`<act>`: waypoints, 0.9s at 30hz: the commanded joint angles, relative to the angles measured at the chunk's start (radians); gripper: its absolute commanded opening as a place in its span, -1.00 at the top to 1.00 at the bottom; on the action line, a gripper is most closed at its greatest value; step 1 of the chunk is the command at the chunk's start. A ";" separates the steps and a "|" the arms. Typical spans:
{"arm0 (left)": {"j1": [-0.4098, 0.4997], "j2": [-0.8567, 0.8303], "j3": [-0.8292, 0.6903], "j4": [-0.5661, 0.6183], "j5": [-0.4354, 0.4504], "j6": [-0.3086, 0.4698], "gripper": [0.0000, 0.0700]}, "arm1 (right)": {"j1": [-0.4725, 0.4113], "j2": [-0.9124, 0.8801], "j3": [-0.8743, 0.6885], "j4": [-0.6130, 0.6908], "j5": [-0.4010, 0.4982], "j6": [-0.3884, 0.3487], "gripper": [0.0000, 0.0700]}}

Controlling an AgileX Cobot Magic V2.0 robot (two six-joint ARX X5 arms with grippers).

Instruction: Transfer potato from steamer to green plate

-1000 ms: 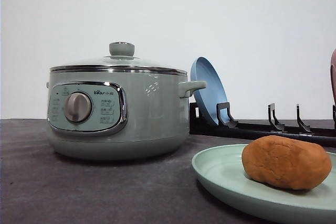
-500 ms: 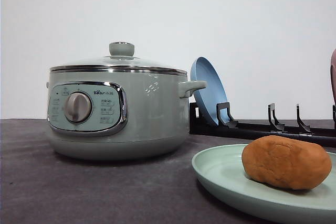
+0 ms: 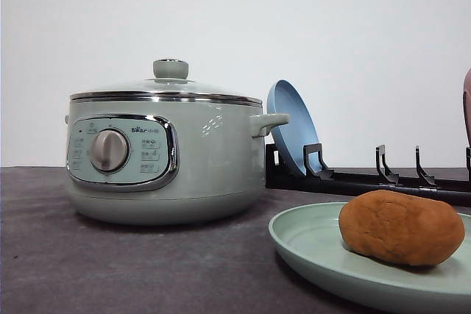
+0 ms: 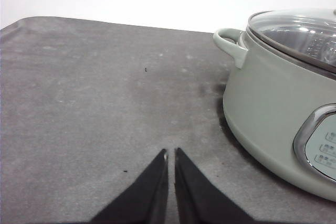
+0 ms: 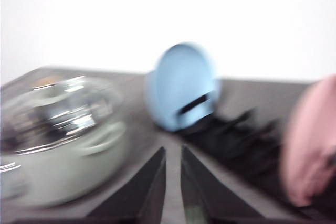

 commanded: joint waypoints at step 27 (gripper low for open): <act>-0.001 -0.002 -0.020 0.018 -0.003 0.011 0.95 | -0.039 -0.190 -0.543 0.283 0.259 -0.102 0.97</act>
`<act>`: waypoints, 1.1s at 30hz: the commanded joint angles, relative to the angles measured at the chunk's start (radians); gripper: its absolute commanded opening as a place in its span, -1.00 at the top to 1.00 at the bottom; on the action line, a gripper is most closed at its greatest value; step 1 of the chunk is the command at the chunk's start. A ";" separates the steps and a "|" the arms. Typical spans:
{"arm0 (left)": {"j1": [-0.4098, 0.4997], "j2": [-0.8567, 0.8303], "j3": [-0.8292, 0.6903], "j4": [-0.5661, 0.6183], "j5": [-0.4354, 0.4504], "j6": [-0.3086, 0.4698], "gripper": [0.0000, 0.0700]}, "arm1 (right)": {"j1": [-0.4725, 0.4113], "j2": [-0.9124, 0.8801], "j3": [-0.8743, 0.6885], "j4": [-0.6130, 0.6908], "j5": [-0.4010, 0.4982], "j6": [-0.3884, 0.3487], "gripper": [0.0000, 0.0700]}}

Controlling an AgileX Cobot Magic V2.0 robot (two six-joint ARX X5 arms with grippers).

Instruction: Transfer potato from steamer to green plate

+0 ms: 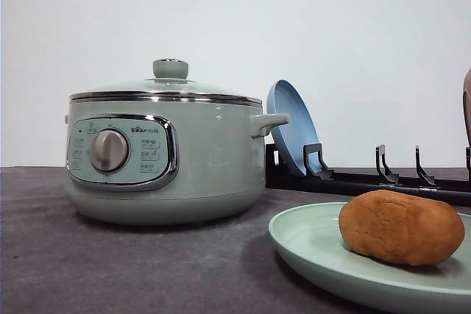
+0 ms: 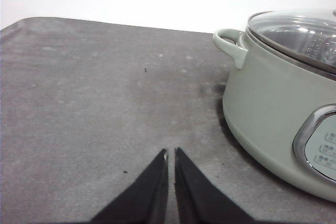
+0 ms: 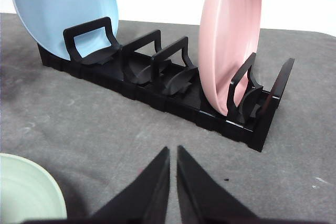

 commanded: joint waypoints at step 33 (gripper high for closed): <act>-0.001 -0.002 -0.020 0.015 -0.003 0.011 0.95 | 0.003 -0.001 -0.005 0.013 0.000 -0.008 0.97</act>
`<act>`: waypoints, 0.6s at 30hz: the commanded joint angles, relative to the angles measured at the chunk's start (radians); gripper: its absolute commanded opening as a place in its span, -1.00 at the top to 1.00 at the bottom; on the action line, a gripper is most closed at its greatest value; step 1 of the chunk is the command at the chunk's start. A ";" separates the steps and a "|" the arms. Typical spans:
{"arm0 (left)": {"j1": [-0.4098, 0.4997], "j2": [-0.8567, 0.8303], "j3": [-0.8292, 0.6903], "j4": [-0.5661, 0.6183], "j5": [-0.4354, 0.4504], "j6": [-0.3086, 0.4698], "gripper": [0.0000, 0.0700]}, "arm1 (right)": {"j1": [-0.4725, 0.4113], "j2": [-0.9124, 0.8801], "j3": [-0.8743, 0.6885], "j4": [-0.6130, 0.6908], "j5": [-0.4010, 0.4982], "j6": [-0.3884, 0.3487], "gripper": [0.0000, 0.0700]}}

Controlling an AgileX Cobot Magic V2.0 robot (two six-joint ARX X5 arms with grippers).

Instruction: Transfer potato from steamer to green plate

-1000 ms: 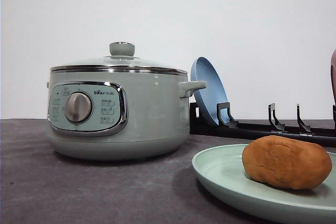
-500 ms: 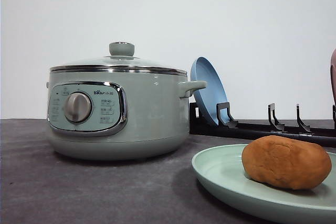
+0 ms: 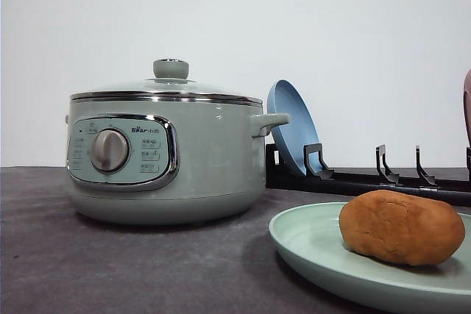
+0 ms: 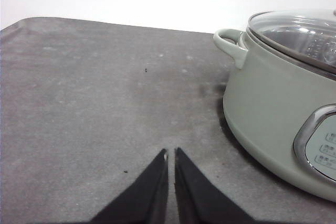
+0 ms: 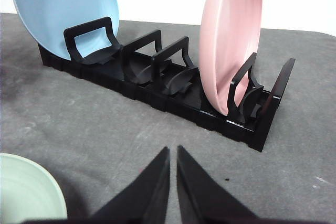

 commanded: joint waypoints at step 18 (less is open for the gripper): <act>-0.001 -0.002 -0.020 0.016 -0.003 0.011 0.95 | 0.003 -0.001 -0.004 0.013 0.000 -0.008 0.97</act>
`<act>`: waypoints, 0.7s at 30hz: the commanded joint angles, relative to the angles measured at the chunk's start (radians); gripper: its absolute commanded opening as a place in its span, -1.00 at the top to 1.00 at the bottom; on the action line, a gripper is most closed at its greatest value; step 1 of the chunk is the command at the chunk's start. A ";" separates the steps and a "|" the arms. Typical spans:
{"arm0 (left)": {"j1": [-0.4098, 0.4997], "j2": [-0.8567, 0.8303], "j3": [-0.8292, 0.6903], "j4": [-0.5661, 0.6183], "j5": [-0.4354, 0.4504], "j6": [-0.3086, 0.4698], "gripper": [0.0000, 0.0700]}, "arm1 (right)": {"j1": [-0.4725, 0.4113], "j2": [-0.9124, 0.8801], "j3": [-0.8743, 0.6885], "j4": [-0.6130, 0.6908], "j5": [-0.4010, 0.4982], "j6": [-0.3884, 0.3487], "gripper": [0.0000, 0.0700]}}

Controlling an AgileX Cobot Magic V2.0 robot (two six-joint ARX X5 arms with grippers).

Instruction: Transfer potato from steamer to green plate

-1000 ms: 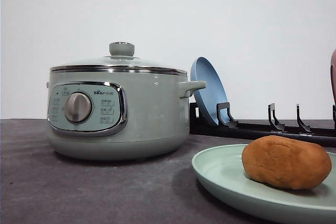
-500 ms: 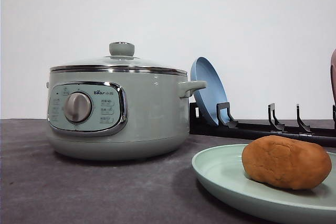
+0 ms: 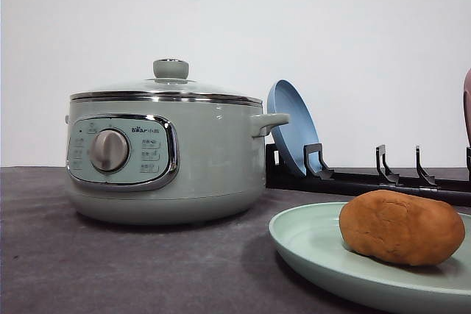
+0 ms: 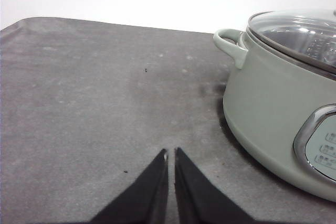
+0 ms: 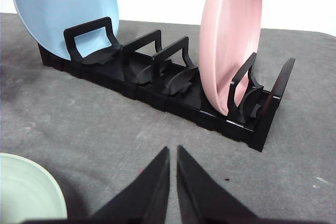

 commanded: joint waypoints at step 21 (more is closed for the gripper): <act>-0.001 -0.002 -0.020 0.015 -0.003 0.011 0.95 | 0.003 -0.001 -0.004 0.013 0.000 -0.008 0.97</act>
